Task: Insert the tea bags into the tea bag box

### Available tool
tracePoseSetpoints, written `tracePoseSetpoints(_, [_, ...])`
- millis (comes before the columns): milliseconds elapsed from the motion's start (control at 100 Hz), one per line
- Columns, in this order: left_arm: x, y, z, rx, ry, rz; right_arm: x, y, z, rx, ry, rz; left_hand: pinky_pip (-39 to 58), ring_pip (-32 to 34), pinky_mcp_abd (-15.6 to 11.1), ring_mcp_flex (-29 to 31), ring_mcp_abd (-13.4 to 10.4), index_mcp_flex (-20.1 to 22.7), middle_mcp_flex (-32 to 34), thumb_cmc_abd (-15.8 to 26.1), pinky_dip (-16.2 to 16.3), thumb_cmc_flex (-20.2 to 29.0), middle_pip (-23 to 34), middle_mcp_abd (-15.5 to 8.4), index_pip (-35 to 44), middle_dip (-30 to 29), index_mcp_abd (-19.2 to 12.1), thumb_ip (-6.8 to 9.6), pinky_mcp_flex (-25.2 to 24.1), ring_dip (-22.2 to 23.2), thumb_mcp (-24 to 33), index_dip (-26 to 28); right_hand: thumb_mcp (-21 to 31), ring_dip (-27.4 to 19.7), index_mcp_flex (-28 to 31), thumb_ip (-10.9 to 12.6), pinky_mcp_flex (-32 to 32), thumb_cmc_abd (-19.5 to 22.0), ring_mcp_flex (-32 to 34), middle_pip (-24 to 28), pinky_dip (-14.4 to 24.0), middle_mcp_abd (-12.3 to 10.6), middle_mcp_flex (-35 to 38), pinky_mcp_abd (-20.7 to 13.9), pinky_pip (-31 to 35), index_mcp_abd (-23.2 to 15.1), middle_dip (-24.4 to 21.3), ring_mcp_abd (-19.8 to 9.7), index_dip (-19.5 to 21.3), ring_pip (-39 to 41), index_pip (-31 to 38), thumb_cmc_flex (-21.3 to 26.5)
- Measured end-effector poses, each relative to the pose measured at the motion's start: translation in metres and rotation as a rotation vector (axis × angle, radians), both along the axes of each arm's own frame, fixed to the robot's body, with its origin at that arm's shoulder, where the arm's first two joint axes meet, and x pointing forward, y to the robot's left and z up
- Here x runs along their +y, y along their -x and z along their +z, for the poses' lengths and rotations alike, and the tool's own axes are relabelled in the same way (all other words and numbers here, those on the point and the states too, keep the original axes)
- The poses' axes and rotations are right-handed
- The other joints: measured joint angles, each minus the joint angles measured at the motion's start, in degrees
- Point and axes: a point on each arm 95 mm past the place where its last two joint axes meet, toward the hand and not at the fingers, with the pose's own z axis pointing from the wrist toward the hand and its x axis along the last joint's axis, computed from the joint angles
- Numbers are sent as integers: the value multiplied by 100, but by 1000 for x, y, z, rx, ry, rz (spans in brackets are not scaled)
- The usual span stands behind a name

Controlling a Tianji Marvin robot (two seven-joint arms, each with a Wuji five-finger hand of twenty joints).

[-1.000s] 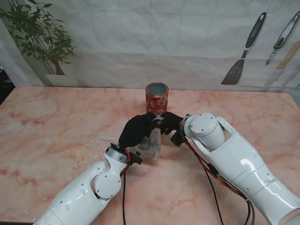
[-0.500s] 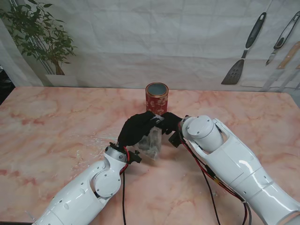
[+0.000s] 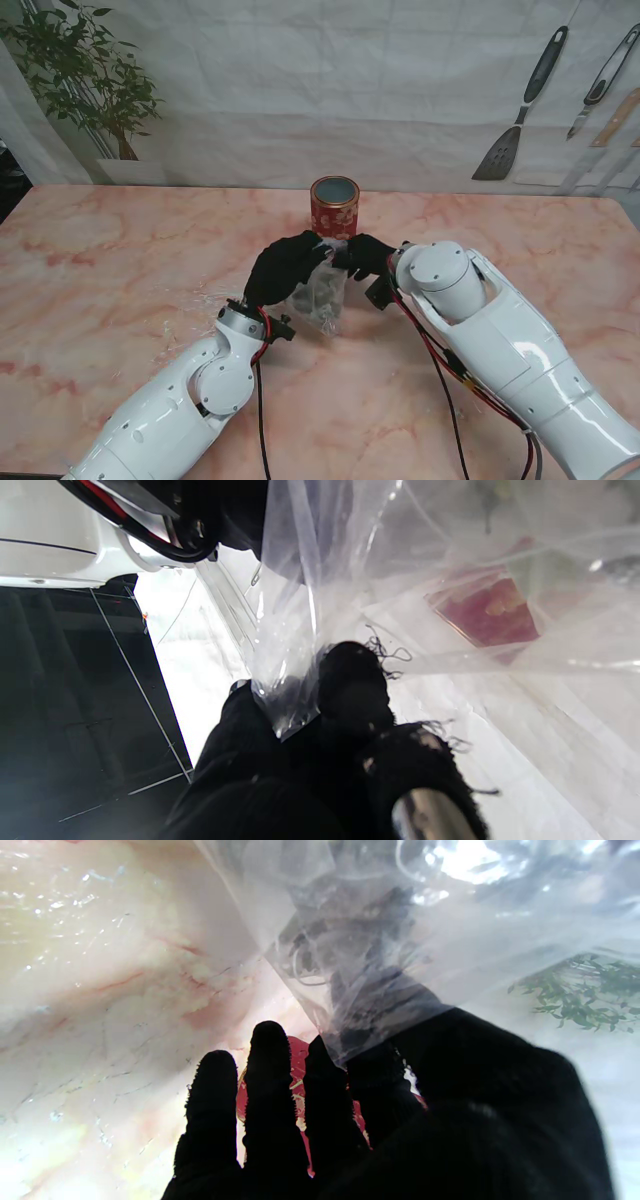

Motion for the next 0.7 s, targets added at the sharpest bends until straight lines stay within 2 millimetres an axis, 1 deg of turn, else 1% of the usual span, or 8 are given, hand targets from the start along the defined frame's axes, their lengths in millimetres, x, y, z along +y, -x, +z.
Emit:
tracePoseSetpoints(60, [2,-1,0,2,-4,7,-2,0,2,-2,-5,-4,0,0,0,0,0,0,0,0,0,0,0,0,0,0,0,0,0,0,0,0,0,-3,-1,98,-1,0,-60,-5,0,10,-2,-2,-10,49,-5,0,29,-52,0,1])
tracePoseSetpoints(200, [5,-3,0,7,-14,25,-5,1,4,-6,-16,-10,0,0,0,0,0,0,0,0,0,0,0,0,0,0,0,0,0,0,0,0,4,-12,-1,98,-1,0,-60,-61,-2,19,-61,-3,-48,62,-63,0,87,-58,0,2])
tracePoseSetpoints(260, [6,-4,-1,9,-17,32,-7,2,5,-9,-21,-13,0,0,0,0,0,0,0,0,0,0,0,0,1,0,0,0,0,0,0,0,5,-13,-62,98,-2,113,-60,-61,-3,27,-61,-4,-60,116,-63,0,125,-58,10,7])
tracePoseSetpoints(340, [7,-5,-1,12,-22,41,-8,2,7,-17,-23,-17,0,0,0,0,0,0,0,0,0,0,0,0,1,0,0,0,0,0,0,0,6,-29,-63,98,-11,128,-132,-63,-8,59,-72,-4,-145,133,-63,0,188,-58,10,7])
tracePoseSetpoints(380, [8,-6,-1,13,-24,47,-9,3,8,-22,-25,-19,0,0,0,0,0,0,0,0,0,0,0,0,1,0,0,0,0,0,0,0,6,-43,-79,98,-11,138,-129,-63,-9,65,-76,-4,-146,141,-63,0,239,-58,10,11])
tracePoseSetpoints(390, [8,-6,-1,14,-25,48,-9,3,8,-24,-25,-20,0,0,0,0,0,0,0,0,0,0,0,0,1,0,0,0,0,0,0,0,5,-50,-133,98,-13,199,-129,-63,-8,76,-115,-4,-150,175,-63,0,272,-58,33,17])
tracePoseSetpoints(480, [11,-8,-1,19,-30,59,-9,4,12,-36,-30,-21,0,0,0,0,0,0,0,0,0,0,0,0,1,0,0,0,0,-1,0,0,-3,-72,-309,97,-17,332,-235,-68,-8,101,-207,-6,-227,263,-64,0,442,-59,68,76])
tracePoseSetpoints(700, [13,-9,-1,26,-40,74,-11,6,23,-66,-57,-20,0,0,0,0,0,0,0,0,0,0,0,0,1,0,0,0,0,-1,0,0,-111,-73,-352,97,-38,337,-274,-70,-9,147,-210,-8,-285,273,-63,0,519,-59,78,142])
